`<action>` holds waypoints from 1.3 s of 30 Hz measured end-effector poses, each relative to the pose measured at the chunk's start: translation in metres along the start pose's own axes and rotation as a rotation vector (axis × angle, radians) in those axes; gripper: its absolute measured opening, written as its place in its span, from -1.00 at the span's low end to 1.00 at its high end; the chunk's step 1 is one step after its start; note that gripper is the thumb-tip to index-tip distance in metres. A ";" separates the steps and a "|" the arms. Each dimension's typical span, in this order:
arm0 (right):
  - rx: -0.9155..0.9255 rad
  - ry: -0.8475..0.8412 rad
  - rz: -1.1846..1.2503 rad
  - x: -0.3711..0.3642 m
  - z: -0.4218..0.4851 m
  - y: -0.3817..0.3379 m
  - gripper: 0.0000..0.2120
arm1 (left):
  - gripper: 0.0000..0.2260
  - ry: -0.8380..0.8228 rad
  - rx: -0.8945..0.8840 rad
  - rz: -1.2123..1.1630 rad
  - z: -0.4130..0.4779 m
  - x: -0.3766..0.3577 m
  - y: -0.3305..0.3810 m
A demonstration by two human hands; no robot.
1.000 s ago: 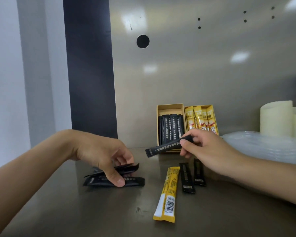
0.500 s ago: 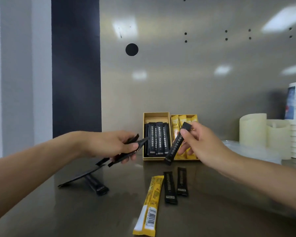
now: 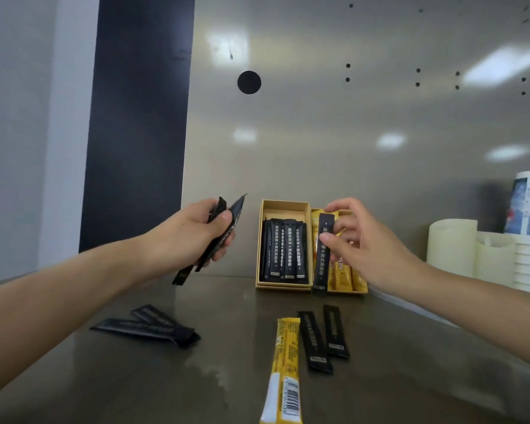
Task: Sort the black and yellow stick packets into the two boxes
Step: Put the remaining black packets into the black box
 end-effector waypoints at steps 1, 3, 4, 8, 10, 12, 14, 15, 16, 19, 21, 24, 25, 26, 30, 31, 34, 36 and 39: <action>0.023 -0.010 -0.054 0.000 0.007 -0.005 -0.71 | -0.78 0.001 -0.004 -0.010 0.000 0.001 0.001; 0.053 -0.018 -0.134 -0.001 0.025 -0.012 -0.71 | -0.79 0.005 -0.004 -0.033 0.000 0.003 0.003; 0.058 -0.015 -0.156 -0.003 0.034 -0.012 -0.71 | -0.79 0.009 -0.002 -0.044 0.000 0.004 0.004; 0.070 -0.021 -0.228 -0.020 0.054 -0.003 -0.68 | -0.79 0.025 0.006 -0.047 -0.001 0.008 0.007; 0.083 -0.034 -0.287 -0.030 0.055 0.005 -0.67 | -0.78 0.030 0.010 -0.039 -0.001 0.009 0.006; 0.089 -0.040 -0.335 -0.037 0.054 0.011 -0.66 | -0.78 0.028 0.010 -0.033 -0.001 0.009 0.004; 0.122 -0.035 -0.397 -0.040 0.054 0.014 -0.62 | -0.78 0.018 0.008 -0.019 -0.001 0.007 0.003; 0.139 -0.026 -0.424 -0.041 0.054 0.016 -0.60 | -0.78 0.013 0.007 -0.015 -0.001 0.006 0.003; 0.151 -0.013 -0.441 -0.041 0.055 0.017 -0.58 | -0.78 0.009 0.007 -0.013 -0.001 0.005 0.002; 0.163 0.028 -0.496 -0.039 0.054 0.018 -0.55 | -0.78 0.004 0.019 -0.021 -0.003 0.002 0.003; 0.192 0.037 -0.585 -0.039 0.050 0.016 -0.54 | -0.78 0.002 0.026 -0.033 -0.004 0.001 0.005; 0.207 0.028 -0.632 -0.038 0.048 0.012 -0.51 | -0.78 -0.026 0.027 -0.028 -0.006 -0.002 0.007; 0.203 0.033 -0.615 -0.037 0.048 0.009 -0.52 | -0.78 -0.038 0.016 -0.008 -0.006 -0.002 0.008; 0.199 0.035 -0.586 -0.034 0.048 0.006 -0.53 | -0.77 -0.050 0.003 0.009 -0.007 -0.003 0.008; 0.183 -0.042 -0.392 -0.026 0.039 -0.014 -0.62 | -0.74 -0.103 -0.046 0.033 -0.009 -0.009 0.008; 0.182 -0.089 -0.339 -0.025 0.033 -0.019 -0.64 | -0.75 -0.126 -0.056 0.045 -0.011 -0.011 0.008; 0.167 -0.196 -0.201 -0.023 0.004 -0.030 -0.72 | -0.77 -0.207 -0.090 0.082 -0.016 -0.020 0.008; 0.096 -0.211 -0.080 -0.020 -0.018 -0.031 -0.62 | -0.79 -0.245 -0.113 0.121 -0.019 -0.027 0.008; 0.008 -0.250 0.089 -0.023 -0.041 -0.024 -0.60 | -0.82 -0.280 -0.142 0.150 -0.024 -0.036 0.009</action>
Point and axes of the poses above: each hand's wrist, its own z-axis towards the middle knuckle, its own x-axis out of the back of the hand, y = z × x, the point moved 5 cm from there along z, towards the middle knuckle, and after that the axes turned 5 degrees about y, right-handed, at the moved point
